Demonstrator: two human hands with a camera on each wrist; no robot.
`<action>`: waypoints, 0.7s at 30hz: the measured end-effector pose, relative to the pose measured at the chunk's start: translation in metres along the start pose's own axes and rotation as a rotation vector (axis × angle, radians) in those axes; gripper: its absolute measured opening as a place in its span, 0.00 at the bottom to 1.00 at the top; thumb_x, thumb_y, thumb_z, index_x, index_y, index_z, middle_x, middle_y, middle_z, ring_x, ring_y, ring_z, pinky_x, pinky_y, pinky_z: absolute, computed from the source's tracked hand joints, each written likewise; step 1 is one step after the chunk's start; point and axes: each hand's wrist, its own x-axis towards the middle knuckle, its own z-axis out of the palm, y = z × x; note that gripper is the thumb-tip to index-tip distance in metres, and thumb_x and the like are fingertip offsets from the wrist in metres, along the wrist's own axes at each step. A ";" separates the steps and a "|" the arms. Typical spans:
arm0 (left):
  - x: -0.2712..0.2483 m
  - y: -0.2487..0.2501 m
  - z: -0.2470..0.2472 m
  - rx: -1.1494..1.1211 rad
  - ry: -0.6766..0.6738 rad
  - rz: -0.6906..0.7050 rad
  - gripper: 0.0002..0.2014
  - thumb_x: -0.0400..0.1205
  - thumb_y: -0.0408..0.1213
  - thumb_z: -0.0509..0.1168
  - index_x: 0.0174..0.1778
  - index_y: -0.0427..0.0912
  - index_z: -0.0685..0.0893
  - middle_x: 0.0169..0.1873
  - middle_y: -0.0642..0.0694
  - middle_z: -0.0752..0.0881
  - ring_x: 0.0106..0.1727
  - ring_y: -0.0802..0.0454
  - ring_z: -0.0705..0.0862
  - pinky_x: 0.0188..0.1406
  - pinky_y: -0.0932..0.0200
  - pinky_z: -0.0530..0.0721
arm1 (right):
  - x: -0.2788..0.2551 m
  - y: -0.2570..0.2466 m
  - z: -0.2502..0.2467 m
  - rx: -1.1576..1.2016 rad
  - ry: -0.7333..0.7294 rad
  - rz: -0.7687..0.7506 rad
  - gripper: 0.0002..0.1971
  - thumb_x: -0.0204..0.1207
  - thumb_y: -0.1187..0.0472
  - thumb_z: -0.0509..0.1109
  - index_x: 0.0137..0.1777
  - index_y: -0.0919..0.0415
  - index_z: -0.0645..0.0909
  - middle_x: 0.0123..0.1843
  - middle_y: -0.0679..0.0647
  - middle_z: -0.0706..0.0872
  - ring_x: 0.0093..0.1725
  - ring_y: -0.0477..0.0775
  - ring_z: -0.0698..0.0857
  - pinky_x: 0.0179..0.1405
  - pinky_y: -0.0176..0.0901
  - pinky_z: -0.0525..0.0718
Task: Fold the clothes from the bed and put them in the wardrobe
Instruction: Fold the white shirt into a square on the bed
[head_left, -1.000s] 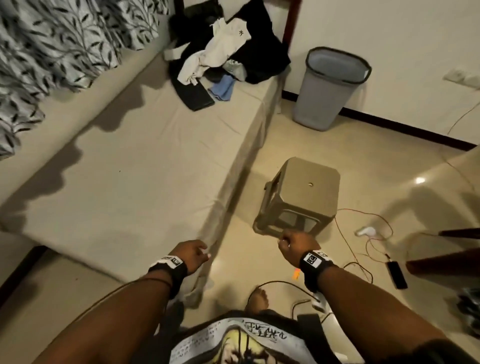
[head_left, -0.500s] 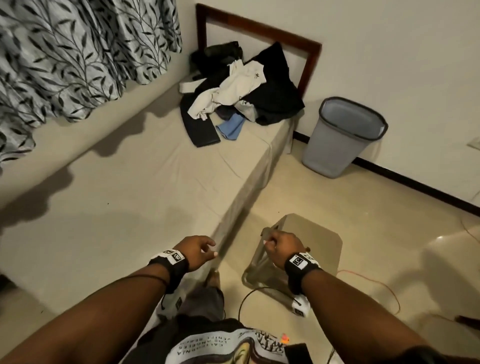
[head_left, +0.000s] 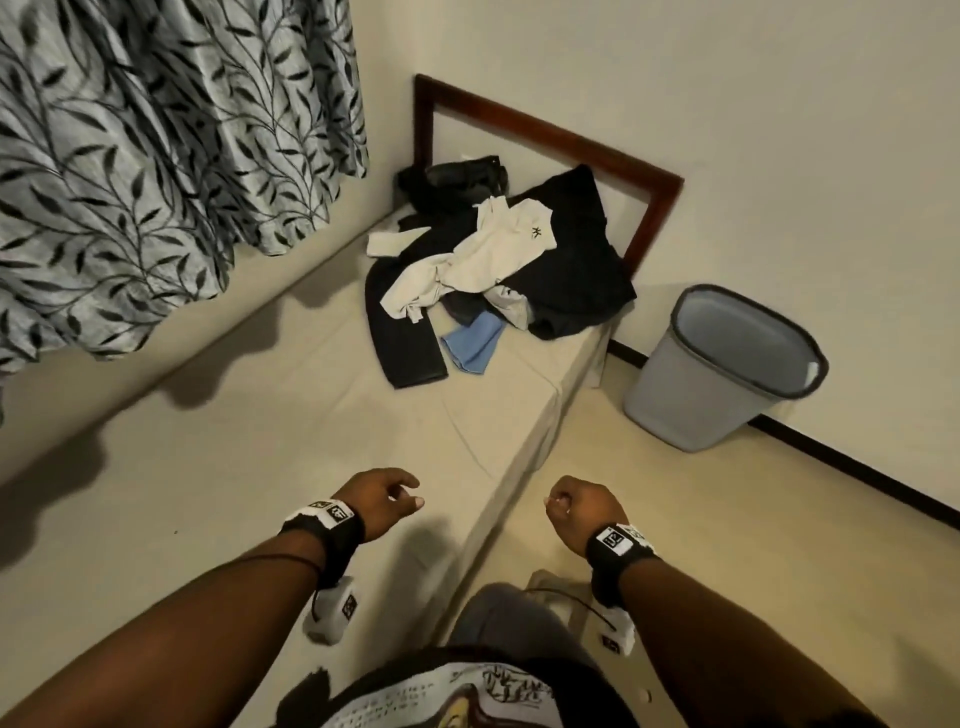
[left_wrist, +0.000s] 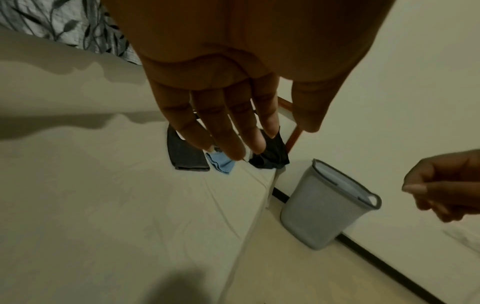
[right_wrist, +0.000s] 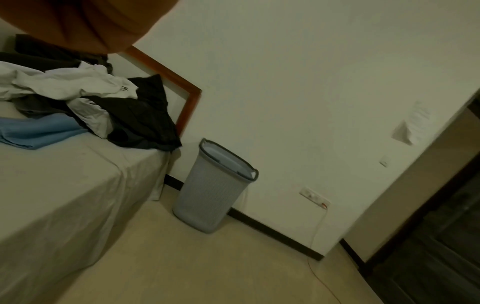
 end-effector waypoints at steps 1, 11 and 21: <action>0.017 0.006 -0.005 -0.066 0.026 -0.003 0.08 0.81 0.53 0.74 0.54 0.64 0.84 0.48 0.57 0.89 0.53 0.58 0.86 0.60 0.60 0.80 | 0.026 -0.004 -0.006 -0.013 -0.021 -0.016 0.08 0.78 0.50 0.66 0.51 0.49 0.85 0.49 0.51 0.91 0.49 0.59 0.87 0.45 0.43 0.82; 0.203 0.036 -0.033 -0.297 0.106 -0.151 0.08 0.80 0.43 0.76 0.52 0.61 0.87 0.45 0.56 0.89 0.45 0.70 0.84 0.45 0.78 0.74 | 0.317 -0.025 -0.015 -0.079 -0.183 -0.155 0.09 0.81 0.51 0.67 0.53 0.54 0.85 0.52 0.56 0.91 0.56 0.64 0.87 0.52 0.47 0.83; 0.397 0.070 -0.066 -0.652 0.299 -0.272 0.09 0.82 0.30 0.73 0.53 0.49 0.88 0.39 0.45 0.86 0.31 0.62 0.83 0.43 0.67 0.82 | 0.605 -0.049 -0.001 -0.085 -0.344 -0.114 0.24 0.78 0.50 0.76 0.70 0.61 0.82 0.71 0.60 0.84 0.71 0.63 0.82 0.73 0.47 0.77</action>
